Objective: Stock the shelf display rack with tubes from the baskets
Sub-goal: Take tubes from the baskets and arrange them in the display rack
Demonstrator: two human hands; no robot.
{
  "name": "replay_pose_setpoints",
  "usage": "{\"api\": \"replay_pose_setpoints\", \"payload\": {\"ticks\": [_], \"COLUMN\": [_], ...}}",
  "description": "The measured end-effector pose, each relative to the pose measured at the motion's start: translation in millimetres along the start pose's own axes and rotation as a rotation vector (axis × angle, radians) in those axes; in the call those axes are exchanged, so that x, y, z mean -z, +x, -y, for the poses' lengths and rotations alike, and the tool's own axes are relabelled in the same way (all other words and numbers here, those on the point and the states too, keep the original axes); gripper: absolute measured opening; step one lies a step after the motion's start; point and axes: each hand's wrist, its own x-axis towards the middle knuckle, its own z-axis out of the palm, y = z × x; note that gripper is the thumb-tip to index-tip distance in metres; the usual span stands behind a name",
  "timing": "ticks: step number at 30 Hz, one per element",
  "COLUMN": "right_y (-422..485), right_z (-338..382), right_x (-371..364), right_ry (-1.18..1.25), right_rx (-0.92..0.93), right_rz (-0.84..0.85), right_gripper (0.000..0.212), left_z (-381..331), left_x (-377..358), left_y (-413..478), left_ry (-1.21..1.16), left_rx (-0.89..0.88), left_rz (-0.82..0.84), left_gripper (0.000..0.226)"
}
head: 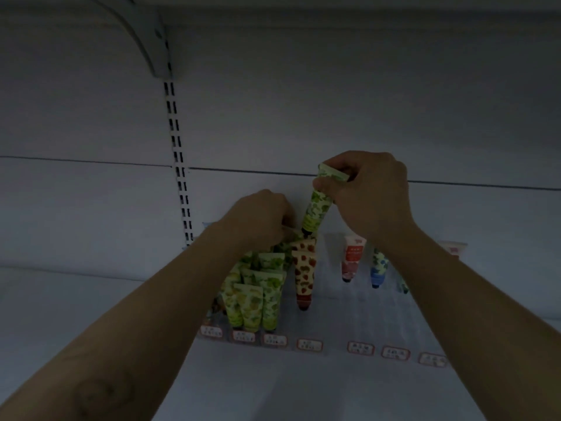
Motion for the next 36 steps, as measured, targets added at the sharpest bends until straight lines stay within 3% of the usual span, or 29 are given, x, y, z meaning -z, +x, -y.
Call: {"api": "replay_pose_setpoints", "payload": {"ticks": [12,17,23,31,36], "right_y": [0,-3,-3,-5,-9], "right_z": [9,9,1,3,0], "right_x": [-15,-13,-8,-13,-11], "right_ry": [0.013,-0.007,-0.043,-0.204,-0.205], "right_rx": [0.073,0.149,0.122,0.082,0.081], "right_rz": [0.06,0.072,0.078,0.294,0.248], "right_gripper": [0.01,0.008,0.009,0.016,0.015], "left_z": [25,27,29,31,26], "left_x": [-2,-16,-20,-18,-18], "left_y": [2,-4,-4,-4,-7], "left_ry": [-0.22,-0.219,-0.242,-0.228,-0.156], "left_rx": [-0.103,-0.186,-0.16,-0.146,-0.154], "left_rz": [0.007,-0.078,-0.096,-0.063,-0.063], "left_gripper": [0.014,0.03,0.026,0.029,0.029]}}
